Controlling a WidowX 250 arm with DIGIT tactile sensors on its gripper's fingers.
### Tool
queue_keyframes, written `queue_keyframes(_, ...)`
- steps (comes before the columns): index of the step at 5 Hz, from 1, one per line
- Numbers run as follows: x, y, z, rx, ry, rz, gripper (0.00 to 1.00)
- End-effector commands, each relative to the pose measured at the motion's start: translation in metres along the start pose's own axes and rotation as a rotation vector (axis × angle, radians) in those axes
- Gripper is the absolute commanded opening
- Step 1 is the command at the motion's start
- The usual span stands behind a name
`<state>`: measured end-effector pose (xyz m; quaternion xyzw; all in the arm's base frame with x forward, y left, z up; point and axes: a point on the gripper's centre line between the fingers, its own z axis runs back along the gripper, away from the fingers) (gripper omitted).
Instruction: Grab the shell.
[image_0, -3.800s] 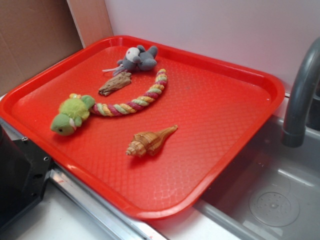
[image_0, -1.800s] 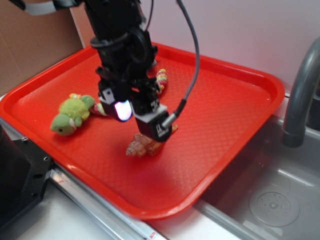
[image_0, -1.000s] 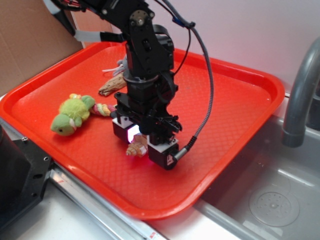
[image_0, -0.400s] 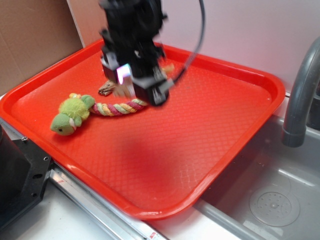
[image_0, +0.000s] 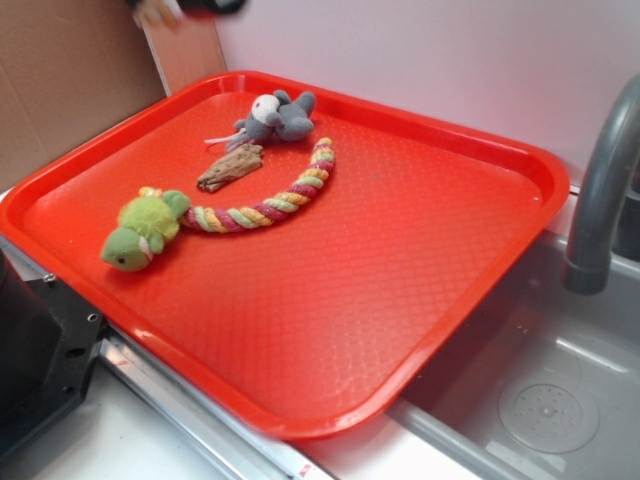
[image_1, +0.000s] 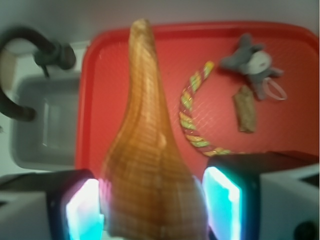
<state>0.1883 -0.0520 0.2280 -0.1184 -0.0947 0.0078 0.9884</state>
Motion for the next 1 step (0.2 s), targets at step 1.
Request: queue_keyframes(1,0.0081,0.0071,0.0376,-0.023,0.077,-0.01,0.0)
